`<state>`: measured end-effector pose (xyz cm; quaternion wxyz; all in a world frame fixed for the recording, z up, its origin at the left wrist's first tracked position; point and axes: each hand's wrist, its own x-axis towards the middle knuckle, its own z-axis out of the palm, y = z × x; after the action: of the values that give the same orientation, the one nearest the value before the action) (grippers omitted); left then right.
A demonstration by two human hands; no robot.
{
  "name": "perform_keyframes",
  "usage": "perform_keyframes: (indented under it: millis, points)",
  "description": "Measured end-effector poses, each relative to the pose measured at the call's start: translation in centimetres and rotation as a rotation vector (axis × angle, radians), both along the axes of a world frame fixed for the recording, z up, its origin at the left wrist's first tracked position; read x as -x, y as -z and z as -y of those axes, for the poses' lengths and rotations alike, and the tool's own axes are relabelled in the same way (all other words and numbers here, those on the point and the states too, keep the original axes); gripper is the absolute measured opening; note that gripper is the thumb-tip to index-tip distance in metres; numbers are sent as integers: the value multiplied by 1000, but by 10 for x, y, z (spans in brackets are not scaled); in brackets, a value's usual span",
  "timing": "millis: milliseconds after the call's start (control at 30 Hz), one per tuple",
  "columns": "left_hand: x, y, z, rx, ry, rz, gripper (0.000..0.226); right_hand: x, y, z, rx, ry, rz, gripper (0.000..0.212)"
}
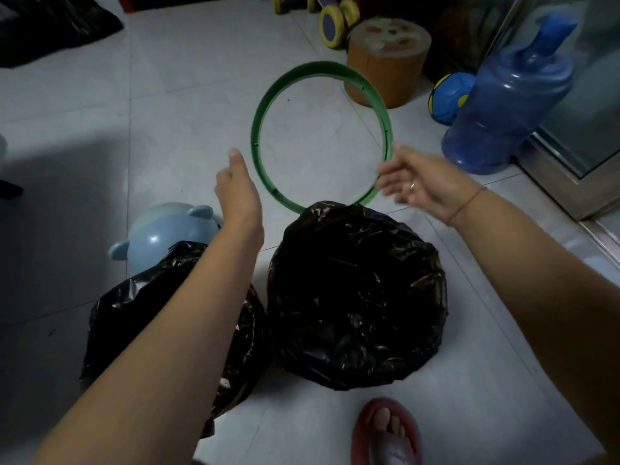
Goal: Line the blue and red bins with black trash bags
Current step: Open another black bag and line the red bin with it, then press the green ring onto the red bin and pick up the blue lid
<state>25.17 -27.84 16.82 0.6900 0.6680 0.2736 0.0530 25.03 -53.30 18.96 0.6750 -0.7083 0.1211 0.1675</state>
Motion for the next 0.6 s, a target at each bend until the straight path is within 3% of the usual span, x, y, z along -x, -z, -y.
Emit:
perform_keyframes:
  millis: [100, 200, 267, 333, 600]
  points:
    - [-22, 5, -6, 201, 31, -202, 77, -37, 8, 6, 78, 321, 2, 56]
    - [-31, 3, -9, 387, 186, -214, 86, -51, 19, 2, -78, 288, -162, 81]
    - [-32, -1, -9, 449, 289, -185, 88, -53, 20, -2, -219, 276, -181, 83]
    - [-31, -6, -8, 429, 322, -153, 85, -52, 16, -3, -295, 288, -156, 81]
    - [17, -26, -21, 345, 427, -2, 82, -1, -21, 24, -236, 120, -43, 80]
